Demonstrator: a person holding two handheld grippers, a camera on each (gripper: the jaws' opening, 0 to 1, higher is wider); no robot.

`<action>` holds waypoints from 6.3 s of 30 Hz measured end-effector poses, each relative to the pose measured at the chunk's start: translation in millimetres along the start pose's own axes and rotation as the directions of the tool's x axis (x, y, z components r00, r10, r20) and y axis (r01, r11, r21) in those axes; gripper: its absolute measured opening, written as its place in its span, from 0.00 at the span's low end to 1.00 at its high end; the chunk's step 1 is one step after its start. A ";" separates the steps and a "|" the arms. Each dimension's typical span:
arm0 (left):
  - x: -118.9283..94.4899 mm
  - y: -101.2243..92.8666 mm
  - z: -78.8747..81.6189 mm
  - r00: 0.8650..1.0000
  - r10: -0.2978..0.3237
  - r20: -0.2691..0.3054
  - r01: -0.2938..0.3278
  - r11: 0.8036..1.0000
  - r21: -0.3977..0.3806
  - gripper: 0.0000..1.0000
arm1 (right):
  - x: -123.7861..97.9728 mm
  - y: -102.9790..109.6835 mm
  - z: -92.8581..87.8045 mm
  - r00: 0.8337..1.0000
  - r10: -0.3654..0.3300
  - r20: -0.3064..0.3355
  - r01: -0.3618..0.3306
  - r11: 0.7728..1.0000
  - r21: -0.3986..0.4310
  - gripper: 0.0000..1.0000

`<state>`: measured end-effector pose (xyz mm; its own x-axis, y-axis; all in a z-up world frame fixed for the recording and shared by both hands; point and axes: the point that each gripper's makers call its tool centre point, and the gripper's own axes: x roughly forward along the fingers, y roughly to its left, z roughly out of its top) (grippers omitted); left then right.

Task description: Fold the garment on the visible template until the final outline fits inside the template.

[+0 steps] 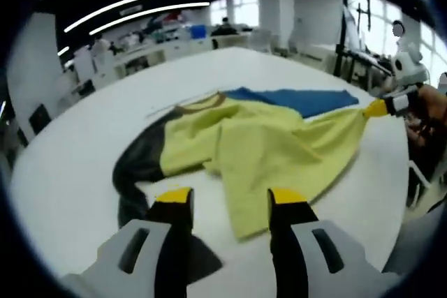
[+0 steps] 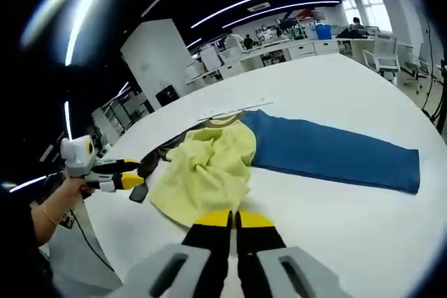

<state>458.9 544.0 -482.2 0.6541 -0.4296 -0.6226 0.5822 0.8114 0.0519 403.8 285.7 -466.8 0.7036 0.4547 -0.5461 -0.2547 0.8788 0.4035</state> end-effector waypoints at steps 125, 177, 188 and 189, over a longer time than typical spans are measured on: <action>43.4 -63.0 -12.5 1.000 0.018 0.021 -0.009 0.920 -0.393 0.20 | 6.2 -20.7 -26.8 0.985 -0.107 -0.134 0.101 0.993 -0.055 0.00; -71.4 -5.7 -80.1 0.982 -0.005 -0.187 -0.041 0.969 -0.243 0.00 | -31.4 -24.6 -30.9 0.989 -0.109 -0.102 0.101 0.992 -0.082 0.00; -94.5 -13.4 -91.7 0.982 0.002 -0.186 -0.052 0.964 -0.262 0.00 | -44.0 -18.9 -54.7 0.984 -0.114 -0.134 0.105 0.992 -0.071 0.00; -95.9 -14.4 -92.9 0.982 0.004 -0.190 -0.053 0.965 -0.258 0.00 | -44.9 -17.9 -56.3 0.984 -0.115 -0.135 0.105 0.992 -0.074 0.00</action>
<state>342.9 610.3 -495.8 0.5526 -0.3436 -0.7594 0.4023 0.9079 -0.1181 339.5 257.7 -490.8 0.6319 0.3664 -0.6830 -0.2280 0.9301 0.2880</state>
